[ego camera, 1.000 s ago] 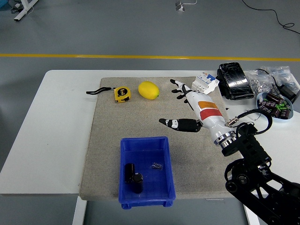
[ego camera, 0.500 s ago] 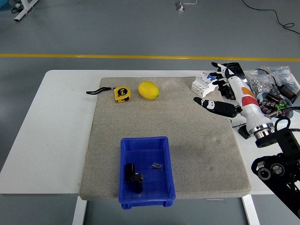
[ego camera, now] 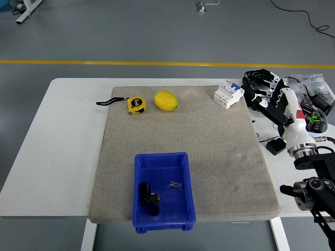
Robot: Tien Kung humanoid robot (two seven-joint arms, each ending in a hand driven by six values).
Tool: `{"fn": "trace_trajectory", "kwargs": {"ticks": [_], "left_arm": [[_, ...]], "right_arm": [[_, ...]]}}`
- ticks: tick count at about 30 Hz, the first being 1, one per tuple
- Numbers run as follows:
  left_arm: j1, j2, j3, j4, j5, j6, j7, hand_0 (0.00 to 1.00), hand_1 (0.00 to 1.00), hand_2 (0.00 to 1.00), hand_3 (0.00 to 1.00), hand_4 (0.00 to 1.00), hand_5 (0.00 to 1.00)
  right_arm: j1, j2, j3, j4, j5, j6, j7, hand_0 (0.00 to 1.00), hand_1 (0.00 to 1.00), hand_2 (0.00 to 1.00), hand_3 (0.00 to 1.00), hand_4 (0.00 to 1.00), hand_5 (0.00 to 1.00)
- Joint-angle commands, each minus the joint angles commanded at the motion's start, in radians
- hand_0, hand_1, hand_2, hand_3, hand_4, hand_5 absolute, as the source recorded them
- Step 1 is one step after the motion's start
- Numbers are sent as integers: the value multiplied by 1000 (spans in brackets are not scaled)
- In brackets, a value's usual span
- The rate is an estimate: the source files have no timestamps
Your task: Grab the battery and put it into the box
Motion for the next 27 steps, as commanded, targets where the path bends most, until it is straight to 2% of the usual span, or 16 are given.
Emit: {"fn": "trace_trajectory", "kwargs": {"ticks": [5, 6, 11, 12, 17, 18, 20, 23, 24, 27], "left_arm": [[-7, -2, -3, 0, 8, 0, 2, 739, 739, 798, 679, 708, 714], [-7, -3, -1, 1, 4, 2, 0, 738, 737, 798, 679, 707, 716], [-8, -5, 8, 0, -12, 3, -4, 738, 737, 798, 679, 707, 716], [-8, -5, 9, 0, -12, 2, -4, 738, 737, 798, 677, 701, 712], [-8, -4, 13, 0, -16, 1, -7, 738, 737, 798, 677, 701, 712], [-8, -3, 14, 0, -18, 1, -7, 738, 737, 798, 676, 698, 713], [-8, -2, 15, -1, -18, 0, -8, 738, 737, 798, 676, 698, 713], [-8, 0, 15, -2, -13, -4, -6, 738, 737, 798, 676, 698, 713], [-9, 1, 19, -2, -16, -6, -6, 737, 737, 795, 677, 693, 715], [-8, 0, 19, -2, -21, -4, -7, 737, 737, 795, 677, 693, 715]], "right_arm": [[-8, 7, -2, -12, 215, 44, 45, 554, 610, 767, 839, 998, 613], [-10, 8, -2, -16, 260, 59, 54, 628, 656, 778, 833, 998, 780], [-12, 13, -2, -34, 468, 119, 72, 628, 656, 778, 833, 998, 780], [-11, 13, -2, -39, 507, 130, 75, 683, 716, 802, 851, 998, 979], [-6, 16, 2, -71, 688, 155, 103, 683, 716, 802, 851, 998, 979], [-5, 16, 4, -78, 720, 152, 113, 835, 878, 884, 917, 998, 998], [-1, 18, 8, -100, 781, 151, 129, 835, 878, 884, 917, 998, 998], [5, 20, 12, -157, 894, 217, 135, 835, 878, 884, 917, 998, 998], [0, 22, 16, -170, 910, 243, 136, 970, 963, 959, 998, 998, 998], [-9, 29, 26, -174, 887, 280, 136, 970, 963, 959, 998, 998, 998]]}}
